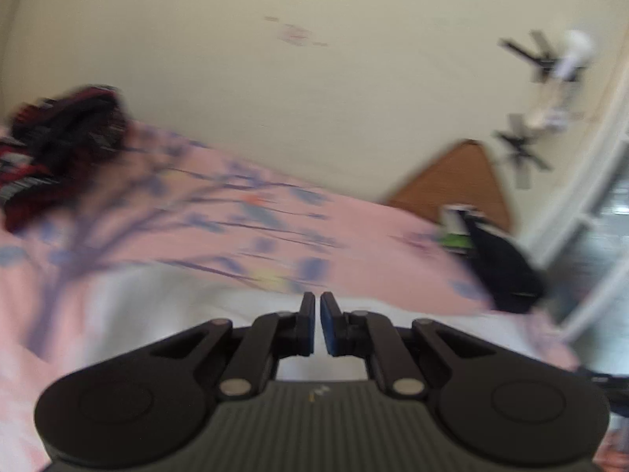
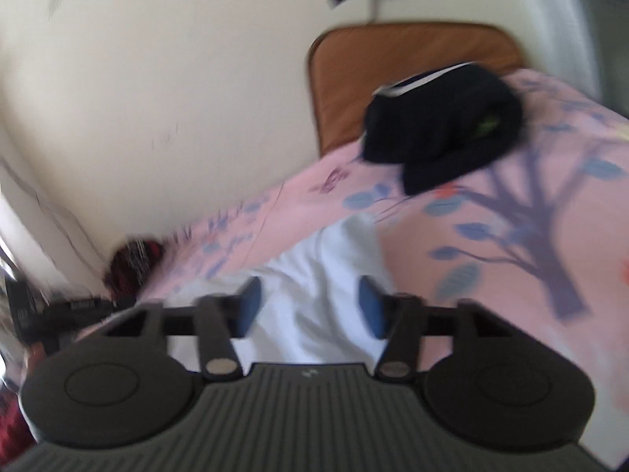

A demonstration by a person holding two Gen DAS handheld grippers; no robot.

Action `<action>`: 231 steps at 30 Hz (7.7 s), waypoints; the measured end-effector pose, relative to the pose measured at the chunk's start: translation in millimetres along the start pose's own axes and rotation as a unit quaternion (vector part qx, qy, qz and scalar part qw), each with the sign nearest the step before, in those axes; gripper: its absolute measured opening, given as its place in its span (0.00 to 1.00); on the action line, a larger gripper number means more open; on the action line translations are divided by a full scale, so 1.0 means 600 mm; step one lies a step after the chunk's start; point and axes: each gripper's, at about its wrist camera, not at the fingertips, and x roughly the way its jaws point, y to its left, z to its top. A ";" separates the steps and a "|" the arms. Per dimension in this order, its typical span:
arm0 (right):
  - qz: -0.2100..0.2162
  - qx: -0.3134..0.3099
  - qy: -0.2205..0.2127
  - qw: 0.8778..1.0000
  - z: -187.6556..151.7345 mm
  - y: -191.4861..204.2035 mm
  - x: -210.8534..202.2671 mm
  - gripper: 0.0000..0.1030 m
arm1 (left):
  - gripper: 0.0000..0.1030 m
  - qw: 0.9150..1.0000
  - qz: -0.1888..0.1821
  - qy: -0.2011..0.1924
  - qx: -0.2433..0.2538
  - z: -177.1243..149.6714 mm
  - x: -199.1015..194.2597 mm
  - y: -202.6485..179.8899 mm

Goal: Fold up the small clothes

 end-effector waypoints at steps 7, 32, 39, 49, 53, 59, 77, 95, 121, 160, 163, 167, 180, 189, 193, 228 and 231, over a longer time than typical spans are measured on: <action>0.002 0.074 0.042 0.996 -0.034 -0.039 0.046 0.56 | 0.07 0.992 -0.074 0.101 0.024 -0.072 0.072 -0.084; 0.238 -0.215 0.256 0.912 -0.134 0.529 0.339 0.37 | 0.55 0.982 0.106 -0.123 -0.099 -0.049 -0.276 0.175; 0.235 -0.132 0.171 0.948 -0.070 0.442 0.277 0.39 | 0.88 0.989 0.104 -0.057 -0.090 -0.043 -0.182 0.178; 0.153 -0.094 0.222 0.958 -0.123 0.350 0.344 0.21 | 0.52 0.988 0.156 0.016 0.005 -0.066 -0.085 0.150; 0.181 -0.079 0.178 0.964 -0.084 0.326 0.285 0.43 | 0.72 0.989 0.149 0.017 -0.009 -0.056 -0.111 0.155; 0.147 -0.055 0.114 0.981 -0.067 0.231 0.209 0.63 | 1.00 0.994 0.098 0.023 -0.029 -0.045 -0.125 0.166; 0.133 -0.107 0.131 0.977 -0.111 0.231 0.254 0.64 | 1.00 0.977 0.195 0.013 0.086 -0.094 -0.044 0.111; 0.142 -0.099 0.112 0.978 -0.132 0.216 0.212 0.73 | 1.00 0.973 0.215 0.012 0.087 -0.101 -0.049 0.100; 0.177 -0.069 0.107 0.976 -0.133 0.184 0.180 0.85 | 1.00 0.977 0.209 -0.014 0.040 -0.144 -0.116 0.089; 0.134 -0.118 0.084 0.980 -0.168 0.184 0.123 0.86 | 1.00 0.969 0.240 -0.041 0.037 -0.202 -0.162 0.060; 0.103 -0.153 0.072 0.980 -0.186 0.198 0.106 0.86 | 1.00 0.961 0.268 -0.026 0.063 -0.219 -0.167 0.043; 0.090 -0.163 0.082 0.979 -0.205 0.222 0.087 1.00 | 1.00 0.958 0.276 -0.011 0.073 -0.234 -0.173 0.024; 0.096 -0.128 0.069 0.985 -0.218 0.218 0.073 1.00 | 1.00 0.954 0.290 0.033 0.064 -0.230 -0.168 0.012; 0.123 -0.096 0.070 0.985 -0.213 0.206 0.069 1.00 | 1.00 0.953 0.294 0.039 0.058 -0.230 -0.169 0.010; 0.106 -0.133 0.074 0.983 -0.219 0.221 0.068 1.00 | 1.00 0.953 0.294 0.039 0.057 -0.230 -0.168 0.009; 0.088 -0.158 0.074 0.981 -0.225 0.233 0.068 1.00 | 1.00 0.950 0.302 0.067 0.045 -0.228 -0.167 0.003; 0.089 -0.158 0.073 0.981 -0.226 0.233 0.068 1.00 | 1.00 0.950 0.300 0.069 0.046 -0.228 -0.168 0.003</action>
